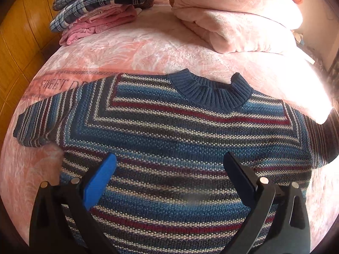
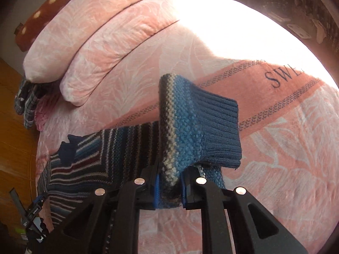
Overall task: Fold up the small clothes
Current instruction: 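Fold the held sleeve across the sweater body with the right gripper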
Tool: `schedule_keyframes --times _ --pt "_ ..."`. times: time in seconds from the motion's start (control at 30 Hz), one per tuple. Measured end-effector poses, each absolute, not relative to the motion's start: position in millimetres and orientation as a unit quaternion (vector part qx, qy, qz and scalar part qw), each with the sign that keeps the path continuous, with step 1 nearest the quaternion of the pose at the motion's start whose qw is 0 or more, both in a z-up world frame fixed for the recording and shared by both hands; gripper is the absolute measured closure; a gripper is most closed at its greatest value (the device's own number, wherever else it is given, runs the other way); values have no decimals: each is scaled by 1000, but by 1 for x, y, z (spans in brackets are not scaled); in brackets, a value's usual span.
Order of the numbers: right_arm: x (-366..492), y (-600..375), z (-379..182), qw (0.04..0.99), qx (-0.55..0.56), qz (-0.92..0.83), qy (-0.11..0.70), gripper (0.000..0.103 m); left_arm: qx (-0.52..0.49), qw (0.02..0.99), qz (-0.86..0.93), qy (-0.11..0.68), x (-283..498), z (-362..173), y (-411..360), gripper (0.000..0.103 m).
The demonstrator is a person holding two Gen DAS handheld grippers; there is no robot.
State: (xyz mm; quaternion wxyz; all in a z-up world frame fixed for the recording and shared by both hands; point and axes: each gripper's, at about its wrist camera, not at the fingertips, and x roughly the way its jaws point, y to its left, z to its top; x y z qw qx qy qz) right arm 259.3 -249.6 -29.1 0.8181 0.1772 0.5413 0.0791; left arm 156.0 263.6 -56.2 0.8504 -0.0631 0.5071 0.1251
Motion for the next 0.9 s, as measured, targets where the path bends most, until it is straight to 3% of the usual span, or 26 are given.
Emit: schedule_keyframes --times 0.27,0.57,0.73,0.9 --pt "238 -101 -32 802 120 165 561 88 -87 847 89 517 170 -56 256 3" --pt "218 -27 -70 783 74 207 582 88 -114 836 43 535 177 -60 234 3" --pt "204 -8 -91 751 20 225 620 62 -115 828 22 548 180 -68 221 3" --pt "194 -47 -56 738 18 234 632 56 -151 812 -5 564 186 -78 208 4"
